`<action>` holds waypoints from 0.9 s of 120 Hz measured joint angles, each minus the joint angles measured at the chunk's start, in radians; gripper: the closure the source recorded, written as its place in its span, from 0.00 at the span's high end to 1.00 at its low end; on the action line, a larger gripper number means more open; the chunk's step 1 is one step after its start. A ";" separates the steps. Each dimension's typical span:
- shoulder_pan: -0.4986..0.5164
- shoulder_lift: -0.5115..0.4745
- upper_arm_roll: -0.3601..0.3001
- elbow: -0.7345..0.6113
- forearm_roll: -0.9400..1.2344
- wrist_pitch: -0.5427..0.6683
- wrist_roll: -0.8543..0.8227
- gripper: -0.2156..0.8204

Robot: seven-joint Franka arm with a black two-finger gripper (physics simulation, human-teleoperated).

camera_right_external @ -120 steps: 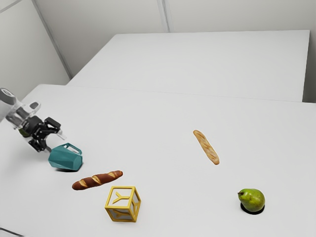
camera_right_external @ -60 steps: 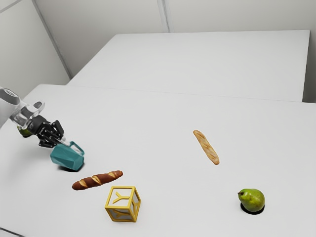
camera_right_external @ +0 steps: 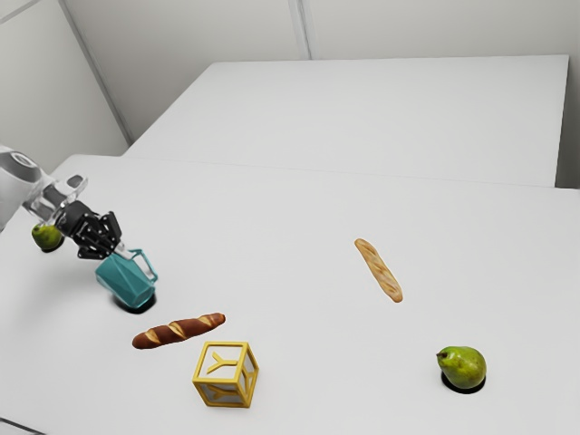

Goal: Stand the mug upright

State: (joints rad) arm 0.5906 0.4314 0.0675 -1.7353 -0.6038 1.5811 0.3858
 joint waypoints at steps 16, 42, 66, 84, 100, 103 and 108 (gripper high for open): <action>-0.064 -0.060 -0.001 0.010 0.039 0.012 -0.014 0.03; -0.215 -0.179 -0.062 -0.015 0.267 0.140 -0.058 0.03; -0.291 -0.239 -0.103 -0.106 0.417 0.304 -0.148 0.03; -0.316 -0.253 -0.146 -0.128 0.471 0.369 -0.232 0.03; -0.319 -0.258 -0.183 -0.144 0.509 0.397 -0.310 0.03; -0.321 -0.258 -0.189 -0.146 0.516 0.401 -0.324 0.03; -0.322 -0.258 -0.201 -0.151 0.525 0.406 -0.348 0.03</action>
State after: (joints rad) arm 0.2681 0.1738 -0.1334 -1.8864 -0.0786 1.9869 0.0380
